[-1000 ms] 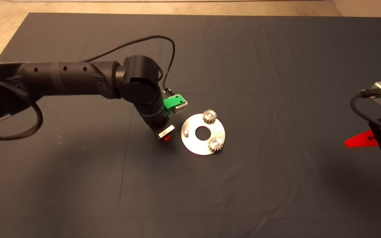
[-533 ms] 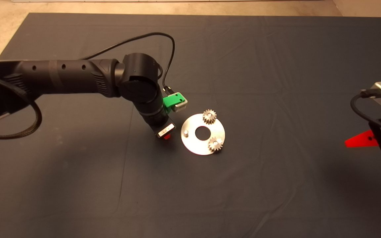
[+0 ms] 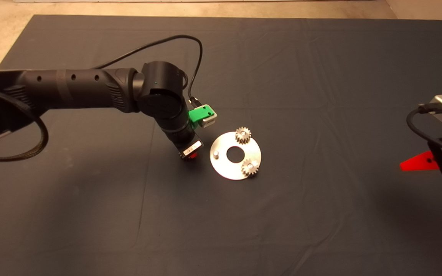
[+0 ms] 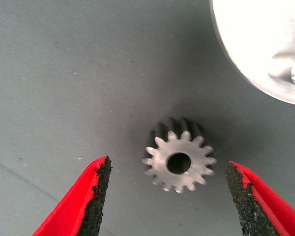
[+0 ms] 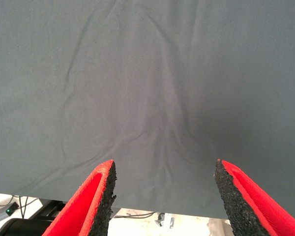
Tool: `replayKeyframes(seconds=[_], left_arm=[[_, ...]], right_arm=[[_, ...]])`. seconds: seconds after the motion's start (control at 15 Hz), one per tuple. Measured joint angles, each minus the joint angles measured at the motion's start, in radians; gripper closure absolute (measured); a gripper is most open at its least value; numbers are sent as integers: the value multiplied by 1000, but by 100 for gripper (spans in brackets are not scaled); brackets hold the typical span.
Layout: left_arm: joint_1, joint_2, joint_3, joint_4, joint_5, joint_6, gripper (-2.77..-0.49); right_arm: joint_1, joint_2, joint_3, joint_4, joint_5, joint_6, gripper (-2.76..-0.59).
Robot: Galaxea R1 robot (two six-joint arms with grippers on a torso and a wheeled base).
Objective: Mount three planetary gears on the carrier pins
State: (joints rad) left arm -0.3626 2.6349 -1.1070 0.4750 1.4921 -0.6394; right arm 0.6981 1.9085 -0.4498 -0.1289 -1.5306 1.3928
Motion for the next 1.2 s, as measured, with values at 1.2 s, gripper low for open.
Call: replayKeyframes(seconds=[1.2], left_arm=[[46, -3, -6, 38, -7, 2, -164]], right_arm=[[0, 0, 0, 0, 0, 0, -147]])
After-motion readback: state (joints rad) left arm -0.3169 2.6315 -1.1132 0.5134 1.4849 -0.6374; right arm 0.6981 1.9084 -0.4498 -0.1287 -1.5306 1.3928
